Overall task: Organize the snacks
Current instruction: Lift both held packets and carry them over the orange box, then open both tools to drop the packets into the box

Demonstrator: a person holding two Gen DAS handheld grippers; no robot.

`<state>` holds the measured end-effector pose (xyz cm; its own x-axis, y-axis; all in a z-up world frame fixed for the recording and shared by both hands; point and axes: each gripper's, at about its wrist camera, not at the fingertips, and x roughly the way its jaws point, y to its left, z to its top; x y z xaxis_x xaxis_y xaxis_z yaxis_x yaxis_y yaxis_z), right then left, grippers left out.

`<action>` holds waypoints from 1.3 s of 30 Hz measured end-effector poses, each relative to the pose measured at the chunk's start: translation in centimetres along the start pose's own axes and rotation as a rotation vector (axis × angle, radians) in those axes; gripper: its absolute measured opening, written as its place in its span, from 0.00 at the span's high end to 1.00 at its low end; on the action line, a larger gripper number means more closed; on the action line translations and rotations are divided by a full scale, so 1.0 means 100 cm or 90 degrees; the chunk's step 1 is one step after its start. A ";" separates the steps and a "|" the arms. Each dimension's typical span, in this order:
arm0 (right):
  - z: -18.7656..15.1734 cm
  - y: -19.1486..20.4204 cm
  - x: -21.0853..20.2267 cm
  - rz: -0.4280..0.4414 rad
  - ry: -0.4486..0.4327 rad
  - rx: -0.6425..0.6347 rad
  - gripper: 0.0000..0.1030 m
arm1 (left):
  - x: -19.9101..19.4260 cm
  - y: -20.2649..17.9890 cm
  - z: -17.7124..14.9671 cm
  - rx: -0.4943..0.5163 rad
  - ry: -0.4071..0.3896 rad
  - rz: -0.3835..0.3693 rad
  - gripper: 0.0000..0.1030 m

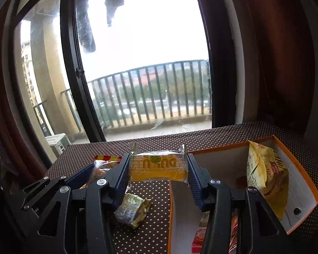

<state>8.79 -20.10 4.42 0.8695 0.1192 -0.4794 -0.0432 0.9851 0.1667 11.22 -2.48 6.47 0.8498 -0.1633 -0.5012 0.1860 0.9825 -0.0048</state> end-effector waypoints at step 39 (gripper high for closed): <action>-0.011 -0.093 0.028 -0.100 0.056 0.079 0.48 | 0.089 -0.079 0.014 0.130 0.137 -0.135 0.20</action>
<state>11.05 -28.77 0.55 0.8145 -0.0197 -0.5798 0.1554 0.9703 0.1853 17.97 -11.81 3.23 0.6631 -0.3174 -0.6779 0.4597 0.8874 0.0341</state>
